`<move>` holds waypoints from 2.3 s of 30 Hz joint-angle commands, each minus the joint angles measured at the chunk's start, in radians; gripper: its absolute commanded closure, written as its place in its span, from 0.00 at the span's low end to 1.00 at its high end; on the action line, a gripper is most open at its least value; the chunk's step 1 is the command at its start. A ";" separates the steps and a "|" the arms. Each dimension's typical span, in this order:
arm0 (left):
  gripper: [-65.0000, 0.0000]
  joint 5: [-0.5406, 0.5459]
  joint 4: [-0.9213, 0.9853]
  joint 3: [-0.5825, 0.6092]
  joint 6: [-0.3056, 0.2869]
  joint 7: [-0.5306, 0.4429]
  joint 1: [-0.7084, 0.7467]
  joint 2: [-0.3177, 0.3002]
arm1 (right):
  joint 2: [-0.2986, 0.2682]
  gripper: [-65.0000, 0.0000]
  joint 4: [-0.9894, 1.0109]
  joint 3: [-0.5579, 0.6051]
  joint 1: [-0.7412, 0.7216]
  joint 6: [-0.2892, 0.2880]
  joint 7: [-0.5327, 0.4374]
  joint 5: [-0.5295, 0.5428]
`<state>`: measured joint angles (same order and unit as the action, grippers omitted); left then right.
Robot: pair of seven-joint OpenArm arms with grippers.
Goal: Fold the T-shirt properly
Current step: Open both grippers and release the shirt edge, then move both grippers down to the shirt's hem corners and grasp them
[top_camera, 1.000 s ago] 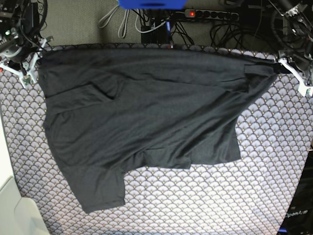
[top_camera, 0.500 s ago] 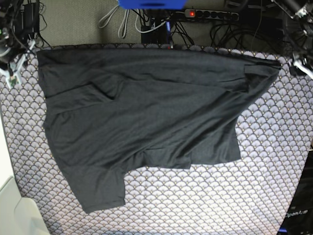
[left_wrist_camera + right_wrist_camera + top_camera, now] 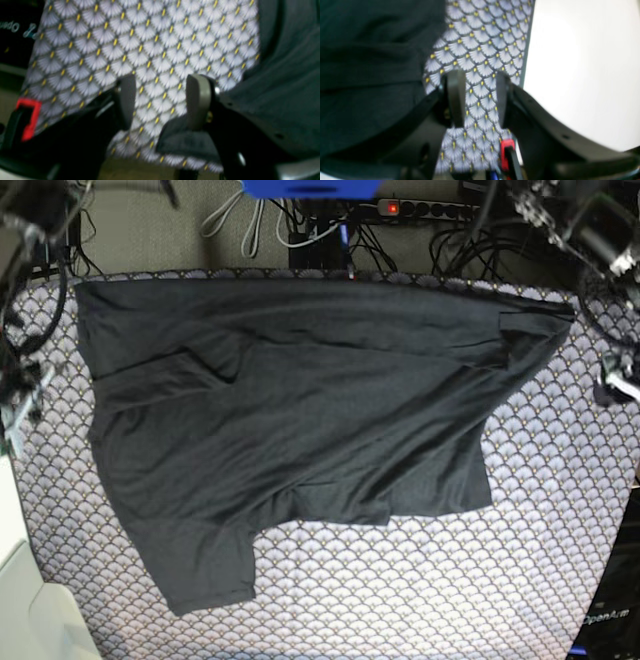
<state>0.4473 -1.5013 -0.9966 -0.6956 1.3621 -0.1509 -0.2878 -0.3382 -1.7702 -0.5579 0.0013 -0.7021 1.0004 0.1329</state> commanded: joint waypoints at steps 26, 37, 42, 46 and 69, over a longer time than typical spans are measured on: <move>0.51 0.028 0.700 0.437 0.334 -0.755 -0.393 0.097 | -0.072 0.63 0.435 0.301 -0.341 0.004 -0.213 0.006; 0.51 0.026 0.859 0.597 0.534 -0.844 -0.454 0.078 | -0.075 0.63 0.435 0.298 -0.338 0.004 -0.209 0.006; 0.51 0.026 0.908 0.603 0.600 -0.844 -0.462 0.077 | -0.075 0.63 0.435 0.298 -0.338 0.004 -0.211 0.006; 0.51 0.026 0.947 0.603 0.607 -0.844 -0.467 0.077 | -0.075 0.63 0.435 0.298 -0.338 0.004 -0.211 0.006; 1.00 -0.164 1.036 0.603 0.603 -0.849 -0.511 0.127 | -0.074 0.63 0.436 0.298 -0.363 0.004 -0.214 0.006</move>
<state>0.2886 -0.4644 -0.3973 -0.0971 0.4805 -0.6449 -0.1589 -0.3939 -1.3170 -0.2550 -0.3386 -0.6987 0.8062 0.1303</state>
